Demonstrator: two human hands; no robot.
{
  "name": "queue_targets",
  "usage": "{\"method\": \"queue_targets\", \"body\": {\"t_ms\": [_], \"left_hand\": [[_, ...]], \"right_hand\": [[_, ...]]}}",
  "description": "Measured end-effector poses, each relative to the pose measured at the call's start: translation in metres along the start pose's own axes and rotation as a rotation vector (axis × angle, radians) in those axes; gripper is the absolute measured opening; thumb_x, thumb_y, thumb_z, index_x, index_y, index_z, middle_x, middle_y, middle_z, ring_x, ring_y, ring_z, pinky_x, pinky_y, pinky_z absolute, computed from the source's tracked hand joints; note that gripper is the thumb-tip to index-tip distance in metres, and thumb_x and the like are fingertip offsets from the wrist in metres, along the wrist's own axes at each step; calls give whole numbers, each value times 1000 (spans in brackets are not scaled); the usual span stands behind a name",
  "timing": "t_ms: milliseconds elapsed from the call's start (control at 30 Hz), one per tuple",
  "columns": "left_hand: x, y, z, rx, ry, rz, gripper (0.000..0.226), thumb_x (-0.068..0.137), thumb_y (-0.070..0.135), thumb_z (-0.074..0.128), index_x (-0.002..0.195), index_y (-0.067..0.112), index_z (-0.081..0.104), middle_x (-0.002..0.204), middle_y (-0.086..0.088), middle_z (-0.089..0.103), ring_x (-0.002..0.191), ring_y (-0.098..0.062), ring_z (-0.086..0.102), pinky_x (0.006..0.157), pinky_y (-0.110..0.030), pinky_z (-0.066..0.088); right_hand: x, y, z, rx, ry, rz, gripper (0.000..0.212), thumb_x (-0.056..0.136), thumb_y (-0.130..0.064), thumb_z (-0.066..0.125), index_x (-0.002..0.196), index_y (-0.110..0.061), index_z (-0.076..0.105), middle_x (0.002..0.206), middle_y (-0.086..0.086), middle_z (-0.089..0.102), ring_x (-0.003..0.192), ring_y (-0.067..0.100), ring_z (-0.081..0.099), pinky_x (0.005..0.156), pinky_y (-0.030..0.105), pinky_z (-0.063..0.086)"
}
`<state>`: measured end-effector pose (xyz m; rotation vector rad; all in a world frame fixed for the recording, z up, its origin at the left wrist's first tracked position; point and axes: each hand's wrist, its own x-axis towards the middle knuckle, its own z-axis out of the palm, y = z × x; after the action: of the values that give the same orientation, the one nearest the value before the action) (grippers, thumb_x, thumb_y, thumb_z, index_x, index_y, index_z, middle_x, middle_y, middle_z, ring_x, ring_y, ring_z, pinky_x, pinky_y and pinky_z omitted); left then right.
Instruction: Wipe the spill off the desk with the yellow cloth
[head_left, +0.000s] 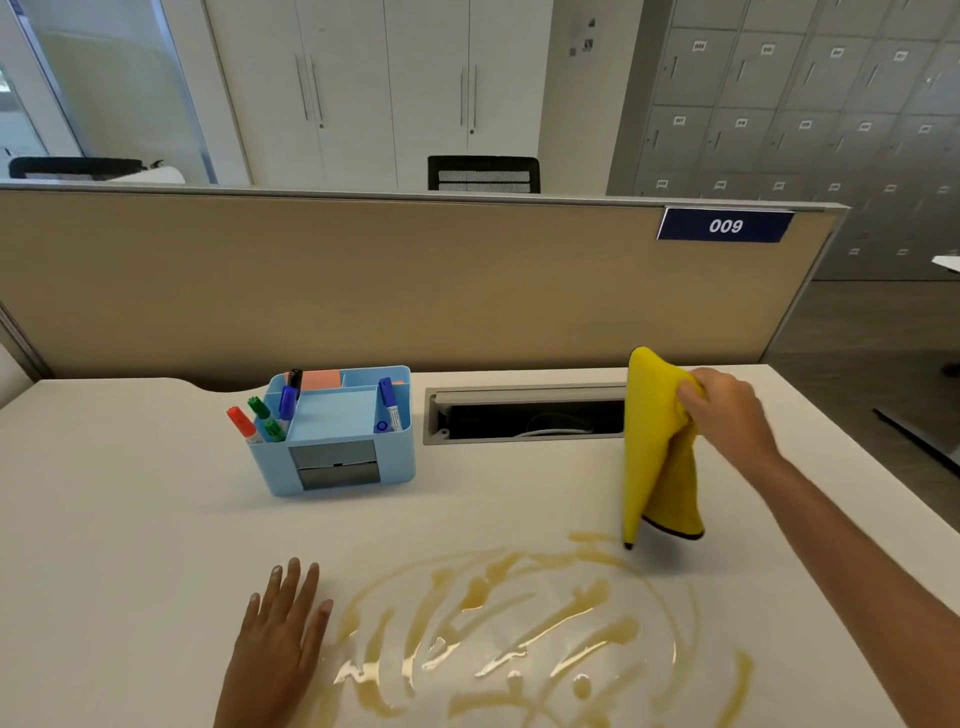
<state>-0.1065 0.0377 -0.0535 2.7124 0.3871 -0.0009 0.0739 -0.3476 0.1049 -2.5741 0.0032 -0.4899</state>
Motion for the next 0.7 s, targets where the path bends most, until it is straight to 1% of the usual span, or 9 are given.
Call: {"method": "queue_targets", "body": {"t_ms": [67,133,233,367,467,500,600,667,700], "left_hand": [[-8,0,-1,9,30,9,113,74,74,-14,120,-5,52,128,-33,50,119,-54,43,96,-65,37],[-13,-1,-5,-12,-14,-19,97,83,66,-8,121,2,53,118,-36,57,108,-58,50,85,-68,43],[-21,-1,-10,-21,33,-29,60,90,56,-5,137,35,27,112,-35,61,99,-57,56,76,-68,48],[-24,-9,-9,-59,45,-54,54,92,52,-4,139,38,17,110,-35,63,97,-56,59,73,-65,49],[-22,-20,-3,-31,43,-71,83,92,55,-4,118,3,56,107,-37,63,96,-58,58,71,-69,49],[-22,-22,-1,-13,51,-73,91,90,56,-4,111,-5,59,109,-37,62,98,-57,57,72,-69,48],[-22,-29,0,-18,50,-107,106,79,68,-12,118,-5,54,124,-33,54,116,-52,48,91,-66,41],[-21,-32,1,-48,63,-136,120,64,78,-23,129,2,43,139,-26,41,131,-43,35,106,-58,29],[-20,-36,3,-45,76,-135,125,56,80,-27,133,5,37,145,-22,35,136,-38,28,110,-54,24]], "right_hand": [[-15,-19,15,14,-55,-75,31,92,-18,43,87,8,60,85,31,63,81,40,58,63,36,34],[-36,-38,31,28,-132,-144,25,94,-15,44,89,4,59,80,27,63,76,37,59,62,37,38],[-71,-62,55,13,-220,-238,26,96,-22,41,104,-5,59,90,19,67,84,35,62,65,36,41],[-115,-85,83,-90,-352,-317,30,98,-27,35,109,-7,55,98,19,68,92,36,60,70,38,40],[-146,-90,101,-156,-484,-372,33,100,-30,29,112,-9,52,105,15,66,95,33,60,66,33,33],[-154,-89,105,-160,-525,-369,34,100,-31,28,111,-10,52,106,14,66,96,32,60,65,33,33],[-167,-85,116,-38,-611,-256,40,98,-43,31,107,-15,58,110,11,67,101,28,61,69,30,39],[-164,-79,123,19,-623,-146,47,94,-51,34,124,-21,53,136,5,54,125,21,48,94,30,42],[-160,-76,128,-11,-629,-114,56,91,-57,32,133,-22,44,148,4,39,137,21,33,107,33,34]]}}
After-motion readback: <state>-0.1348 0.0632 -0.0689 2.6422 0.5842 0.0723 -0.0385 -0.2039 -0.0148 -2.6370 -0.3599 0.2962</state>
